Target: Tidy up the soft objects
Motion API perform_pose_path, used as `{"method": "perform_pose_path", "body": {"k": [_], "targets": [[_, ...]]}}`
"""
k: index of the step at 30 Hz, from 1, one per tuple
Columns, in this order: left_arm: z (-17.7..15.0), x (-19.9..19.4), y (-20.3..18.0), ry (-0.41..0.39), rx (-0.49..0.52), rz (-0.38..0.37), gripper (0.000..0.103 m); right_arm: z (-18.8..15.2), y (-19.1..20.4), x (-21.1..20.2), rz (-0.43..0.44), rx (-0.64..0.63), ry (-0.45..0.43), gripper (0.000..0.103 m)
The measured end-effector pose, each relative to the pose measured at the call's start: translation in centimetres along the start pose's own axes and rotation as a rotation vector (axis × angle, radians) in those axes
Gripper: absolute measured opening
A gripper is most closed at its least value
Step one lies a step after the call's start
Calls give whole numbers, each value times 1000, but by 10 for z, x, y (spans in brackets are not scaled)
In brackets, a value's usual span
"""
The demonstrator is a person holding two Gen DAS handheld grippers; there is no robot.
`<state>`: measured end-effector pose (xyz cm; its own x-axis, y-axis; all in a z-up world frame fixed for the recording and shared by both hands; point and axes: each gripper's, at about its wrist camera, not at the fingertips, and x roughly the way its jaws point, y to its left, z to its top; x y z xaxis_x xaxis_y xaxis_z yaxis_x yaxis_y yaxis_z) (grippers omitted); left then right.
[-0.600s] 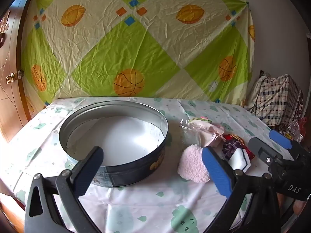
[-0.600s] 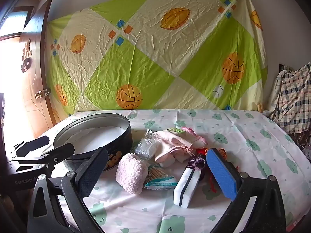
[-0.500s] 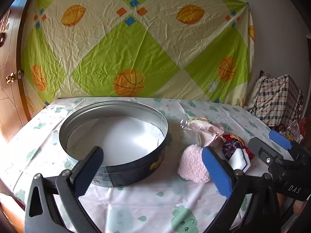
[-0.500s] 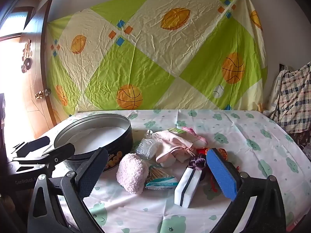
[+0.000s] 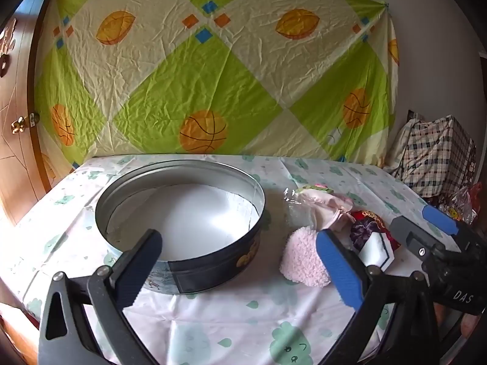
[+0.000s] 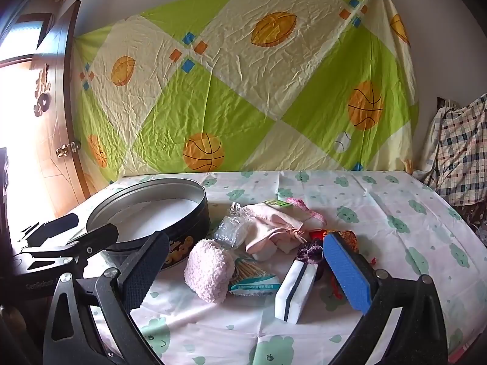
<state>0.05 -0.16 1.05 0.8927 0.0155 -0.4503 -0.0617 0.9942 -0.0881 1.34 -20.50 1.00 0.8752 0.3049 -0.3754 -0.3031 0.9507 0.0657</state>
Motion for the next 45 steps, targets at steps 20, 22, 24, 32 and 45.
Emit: {"method": "perform_pose_path", "body": {"k": [20,22,24,32,45], "targets": [[-6,0,6,-10,9,5,103,-3,-1,2,4,5,0,102],[-6,0,5,-10,9,5,103,-4,0,1,3,6,1,102],[-6,0,5,-9,9,5,103,-9,1,2,6,7,1,102],[-6,1,6,-8,10,8,103,-8,-1,2,7,10,2,102],[-10,5,7,-1,13,10,103,-11,-1,5,11,23,12,102]]}}
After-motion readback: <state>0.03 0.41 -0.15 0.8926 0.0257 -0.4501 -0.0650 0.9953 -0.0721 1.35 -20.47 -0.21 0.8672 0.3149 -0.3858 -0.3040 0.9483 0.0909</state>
